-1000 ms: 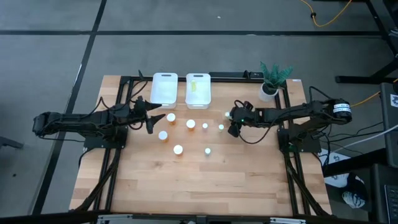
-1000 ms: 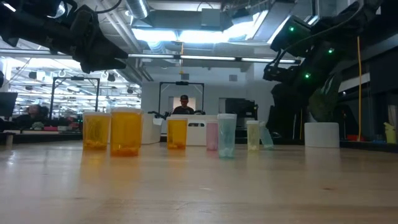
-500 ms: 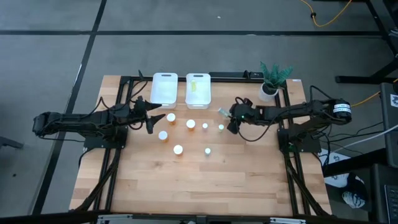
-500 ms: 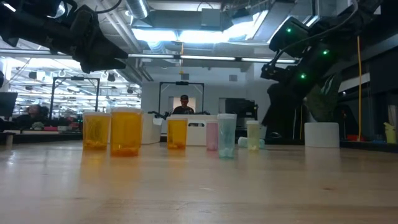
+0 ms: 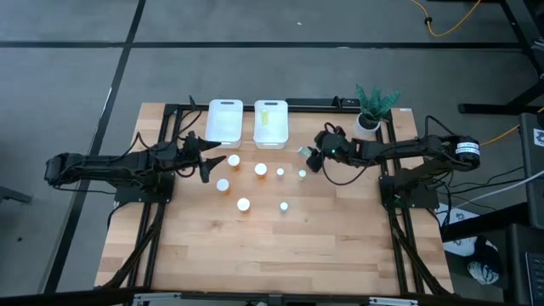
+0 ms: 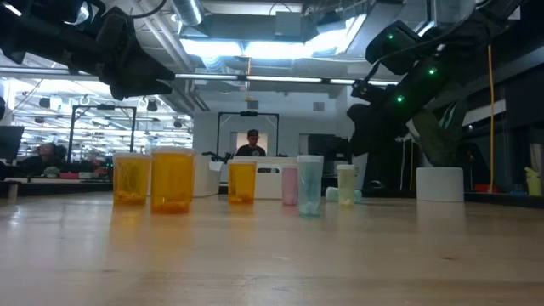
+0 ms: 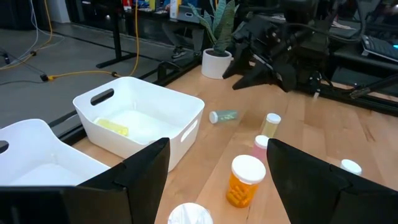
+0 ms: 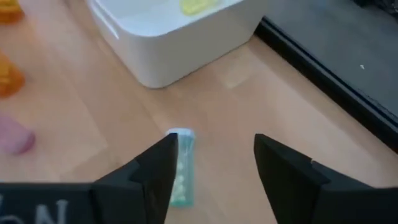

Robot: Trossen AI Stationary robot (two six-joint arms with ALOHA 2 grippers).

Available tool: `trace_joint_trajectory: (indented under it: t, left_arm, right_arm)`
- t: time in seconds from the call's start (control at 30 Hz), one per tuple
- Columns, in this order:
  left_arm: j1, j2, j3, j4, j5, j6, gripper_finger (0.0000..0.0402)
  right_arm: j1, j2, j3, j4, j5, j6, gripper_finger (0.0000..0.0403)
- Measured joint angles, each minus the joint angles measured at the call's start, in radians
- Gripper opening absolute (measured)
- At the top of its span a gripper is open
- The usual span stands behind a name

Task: Pick and place medicine bottles into bin by pill shape (circle, oval)
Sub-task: Put the small blue pill bottle into the right white bin

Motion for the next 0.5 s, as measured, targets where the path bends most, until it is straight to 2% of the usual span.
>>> trace_joint_trajectory:
  t: [0.17, 0.33, 0.5]
  left_arm:
    - [0.0, 0.0, 0.0, 0.0, 0.0, 0.0, 0.026]
    - [0.0, 0.0, 0.0, 0.0, 0.0, 0.0, 0.026]
    - [0.0, 0.0, 0.0, 0.0, 0.0, 0.0, 0.026]
  right_arm:
    - [-0.017, 0.014, 0.002, 0.09, -0.023, 0.006, 0.0229]
    - [-0.109, 0.06, 0.066, -0.007, -0.257, 0.077, 0.022]
    - [-0.15, 0.116, 0.141, -0.057, -0.243, 0.014, 0.0214]
